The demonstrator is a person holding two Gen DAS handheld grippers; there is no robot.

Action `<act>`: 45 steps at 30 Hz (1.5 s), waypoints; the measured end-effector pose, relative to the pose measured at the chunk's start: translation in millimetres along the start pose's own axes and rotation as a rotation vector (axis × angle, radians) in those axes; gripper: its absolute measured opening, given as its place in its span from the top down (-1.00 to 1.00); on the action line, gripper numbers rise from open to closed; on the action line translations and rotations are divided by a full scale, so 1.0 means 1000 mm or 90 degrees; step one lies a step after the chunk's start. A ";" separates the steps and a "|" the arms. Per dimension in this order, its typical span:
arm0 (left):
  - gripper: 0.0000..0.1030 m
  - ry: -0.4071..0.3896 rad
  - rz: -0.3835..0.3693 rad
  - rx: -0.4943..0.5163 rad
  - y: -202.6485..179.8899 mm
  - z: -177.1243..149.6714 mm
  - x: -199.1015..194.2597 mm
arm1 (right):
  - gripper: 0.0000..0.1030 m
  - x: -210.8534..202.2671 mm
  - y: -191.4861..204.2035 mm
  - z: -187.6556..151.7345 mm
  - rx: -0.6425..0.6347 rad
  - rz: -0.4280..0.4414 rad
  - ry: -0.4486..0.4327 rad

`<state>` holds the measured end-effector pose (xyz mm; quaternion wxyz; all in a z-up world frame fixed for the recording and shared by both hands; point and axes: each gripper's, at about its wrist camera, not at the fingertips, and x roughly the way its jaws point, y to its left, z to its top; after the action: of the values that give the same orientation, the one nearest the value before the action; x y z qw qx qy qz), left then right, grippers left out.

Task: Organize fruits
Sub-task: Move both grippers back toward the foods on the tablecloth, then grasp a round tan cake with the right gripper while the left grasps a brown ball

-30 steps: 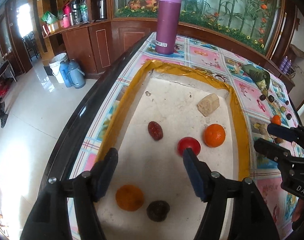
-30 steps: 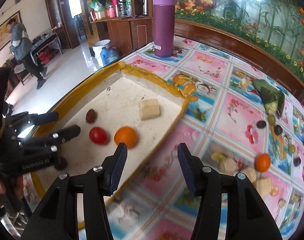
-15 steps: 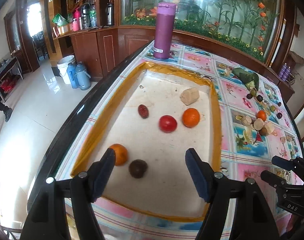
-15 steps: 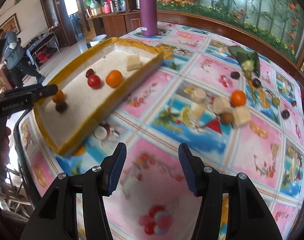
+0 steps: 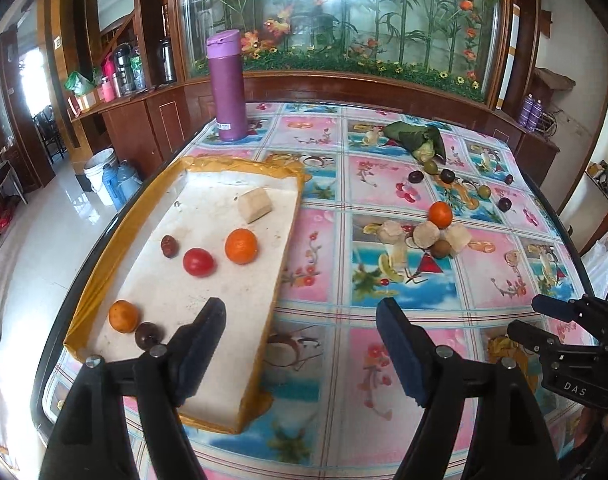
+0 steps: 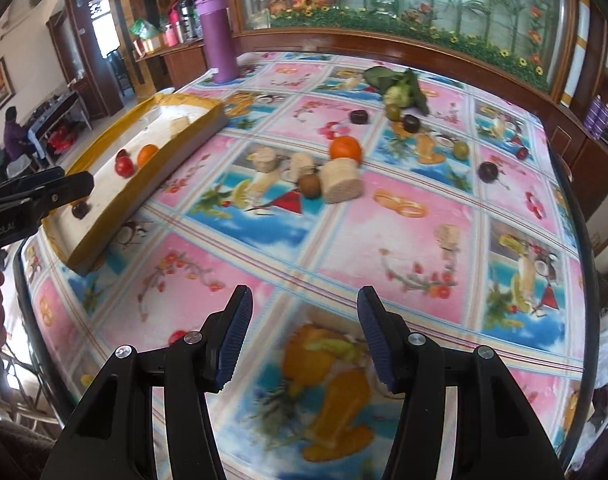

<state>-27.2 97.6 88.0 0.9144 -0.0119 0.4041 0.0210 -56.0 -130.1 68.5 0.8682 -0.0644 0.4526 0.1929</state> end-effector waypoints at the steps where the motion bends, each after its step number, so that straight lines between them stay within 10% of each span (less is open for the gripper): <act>1: -0.55 -0.001 -0.001 0.002 -0.004 0.000 0.000 | -0.05 0.000 -0.005 0.000 0.002 -0.003 -0.001; 32: -0.68 0.087 -0.001 0.056 -0.045 -0.009 0.038 | -0.07 0.082 -0.036 0.077 -0.023 0.033 0.007; 39: -0.68 0.099 -0.003 0.055 -0.048 -0.004 0.049 | -0.06 0.100 -0.053 0.086 0.029 0.129 0.025; 45: -0.69 0.113 -0.009 0.055 -0.055 0.001 0.061 | 0.33 0.095 -0.051 0.079 0.014 0.175 0.017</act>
<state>17.0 44.4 43.7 0.8749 0.0229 0.4837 -0.0042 73.3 -128.0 34.5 0.8281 0.0052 0.4707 0.3045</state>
